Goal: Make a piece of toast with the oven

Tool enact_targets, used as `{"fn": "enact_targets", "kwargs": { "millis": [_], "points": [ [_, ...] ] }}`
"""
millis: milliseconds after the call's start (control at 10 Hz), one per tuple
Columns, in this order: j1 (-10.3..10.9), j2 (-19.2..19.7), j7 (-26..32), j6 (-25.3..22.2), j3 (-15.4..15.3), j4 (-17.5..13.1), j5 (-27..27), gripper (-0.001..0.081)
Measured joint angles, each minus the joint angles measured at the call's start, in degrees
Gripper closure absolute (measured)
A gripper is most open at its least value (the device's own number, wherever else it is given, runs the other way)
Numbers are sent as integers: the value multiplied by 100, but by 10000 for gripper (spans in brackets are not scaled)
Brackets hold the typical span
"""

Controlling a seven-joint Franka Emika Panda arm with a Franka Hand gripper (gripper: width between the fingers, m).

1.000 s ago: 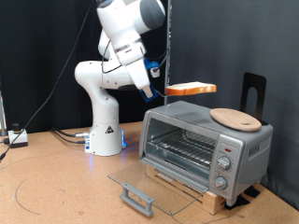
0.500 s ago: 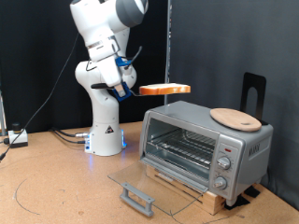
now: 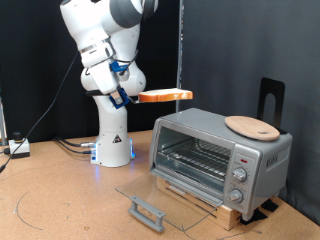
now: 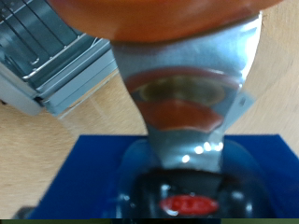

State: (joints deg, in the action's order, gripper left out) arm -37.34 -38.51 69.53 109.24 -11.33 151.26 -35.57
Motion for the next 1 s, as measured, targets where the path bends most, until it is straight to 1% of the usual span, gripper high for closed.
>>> {"fn": "enact_targets", "kwargs": {
  "millis": [100,200,300,400,500,600,700,800,900,1000],
  "points": [
    [130,48,402,362,-28,77,-217,410],
    [221,206,729,647,-85,82,-260,410],
    [267,447,1154,749,-129,6,-163,410],
    [276,724,1510,768,-168,-115,79,410],
    [275,1001,1774,896,-219,-220,287,410],
    [282,1260,2113,1300,-268,-248,316,410],
    [281,1508,2333,1730,-314,-247,321,410],
    [260,1753,2343,2141,-376,-251,364,410],
    [235,2007,2336,2401,-443,-337,396,410],
    [235,2004,2353,2306,-435,-336,396,410]
  ]
}}
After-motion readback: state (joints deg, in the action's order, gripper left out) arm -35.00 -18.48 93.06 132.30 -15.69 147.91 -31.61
